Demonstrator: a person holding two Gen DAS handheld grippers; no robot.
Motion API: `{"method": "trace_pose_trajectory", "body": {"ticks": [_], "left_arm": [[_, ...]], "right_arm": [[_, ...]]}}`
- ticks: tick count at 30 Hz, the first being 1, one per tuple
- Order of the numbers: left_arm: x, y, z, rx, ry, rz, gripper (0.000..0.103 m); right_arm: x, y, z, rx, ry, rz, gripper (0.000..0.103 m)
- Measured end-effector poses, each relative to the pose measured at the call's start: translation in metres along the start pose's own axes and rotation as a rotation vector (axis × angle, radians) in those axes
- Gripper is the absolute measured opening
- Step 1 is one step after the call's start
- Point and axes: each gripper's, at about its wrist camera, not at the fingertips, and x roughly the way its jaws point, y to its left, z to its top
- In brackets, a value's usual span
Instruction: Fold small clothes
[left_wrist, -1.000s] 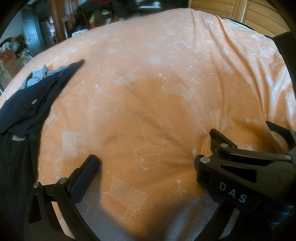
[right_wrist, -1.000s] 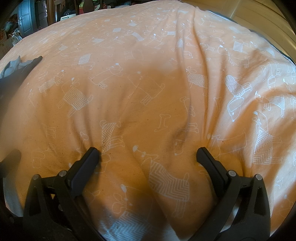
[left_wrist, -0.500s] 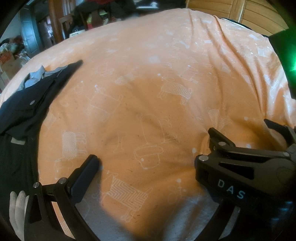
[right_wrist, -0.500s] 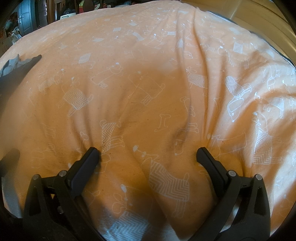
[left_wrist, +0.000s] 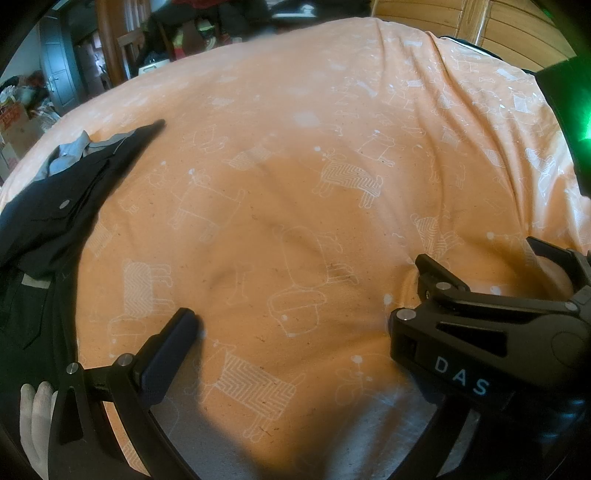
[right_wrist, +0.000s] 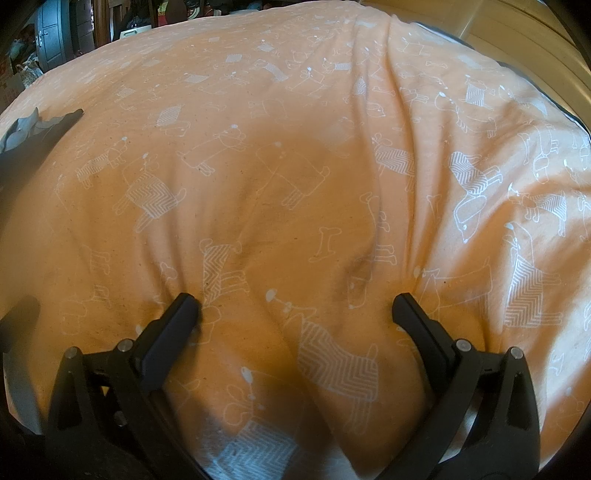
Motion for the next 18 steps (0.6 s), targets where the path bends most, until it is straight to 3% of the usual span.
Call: {"method": "trace_pose_trajectory", "body": {"ticks": [18], "left_arm": [[0.0008, -0.0004, 0.0014, 0.000, 0.000, 0.001, 0.103]], "right_arm": [[0.0010, 0.0010, 0.0003, -0.013, 0.003, -0.020, 0.103]]}}
